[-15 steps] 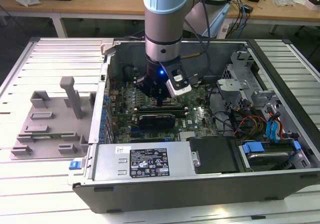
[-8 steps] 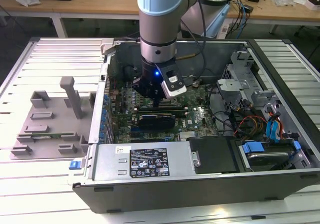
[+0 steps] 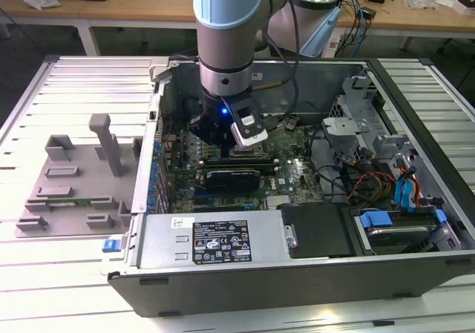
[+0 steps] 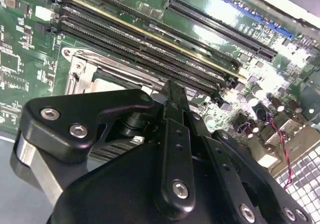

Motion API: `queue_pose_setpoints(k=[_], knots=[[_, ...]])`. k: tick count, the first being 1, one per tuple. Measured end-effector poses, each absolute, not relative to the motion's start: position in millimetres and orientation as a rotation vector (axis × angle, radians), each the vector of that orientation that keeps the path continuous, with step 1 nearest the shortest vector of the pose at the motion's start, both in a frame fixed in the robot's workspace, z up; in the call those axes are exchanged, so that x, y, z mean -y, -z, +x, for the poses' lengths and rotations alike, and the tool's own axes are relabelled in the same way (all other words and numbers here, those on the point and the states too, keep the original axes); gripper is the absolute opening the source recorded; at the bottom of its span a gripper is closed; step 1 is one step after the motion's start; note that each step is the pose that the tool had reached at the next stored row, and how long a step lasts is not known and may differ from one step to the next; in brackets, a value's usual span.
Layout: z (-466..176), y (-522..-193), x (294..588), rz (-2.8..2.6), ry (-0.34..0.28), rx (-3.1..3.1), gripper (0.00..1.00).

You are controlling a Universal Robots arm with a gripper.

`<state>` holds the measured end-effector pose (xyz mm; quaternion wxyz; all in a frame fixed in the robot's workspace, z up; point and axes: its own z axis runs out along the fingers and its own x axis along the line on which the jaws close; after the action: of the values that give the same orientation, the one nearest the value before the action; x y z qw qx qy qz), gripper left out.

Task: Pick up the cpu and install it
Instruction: 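Install the second cpu locking lever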

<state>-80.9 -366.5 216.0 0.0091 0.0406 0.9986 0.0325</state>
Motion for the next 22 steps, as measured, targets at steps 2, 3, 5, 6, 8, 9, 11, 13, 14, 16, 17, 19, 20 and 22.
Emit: queue_pose_setpoints(k=[2, 3, 5, 6, 8, 9, 11, 13, 14, 16, 17, 19, 20, 22], knots=[[-80, -215, 367, 0.106, -0.101, -3.121, 0.11], [-78, -215, 367, 0.090, -0.102, -3.121, 0.11], [-78, -214, 371, 0.068, -0.104, -3.122, 0.11], [-78, -214, 374, 0.062, -0.111, -3.122, 0.11], [-78, -214, 375, 0.051, -0.138, -3.121, 0.11], [-78, -214, 377, 0.046, -0.148, -3.121, 0.11], [-78, -213, 380, 0.032, -0.176, -3.119, 0.11], [-78, -212, 381, 0.026, -0.192, -3.117, 0.11], [-78, -211, 381, 0.022, -0.200, -3.116, 0.11], [-79, -210, 381, 0.015, -0.214, -3.115, 0.11], [-79, -209, 381, 0.012, -0.222, -3.114, 0.11], [-81, -208, 381, 0.005, -0.240, -3.112, 0.11], [-82, -206, 381, 0.001, -0.252, -3.110, 0.11], [-85, -205, 381, -0.003, -0.267, -3.108, 0.11]])
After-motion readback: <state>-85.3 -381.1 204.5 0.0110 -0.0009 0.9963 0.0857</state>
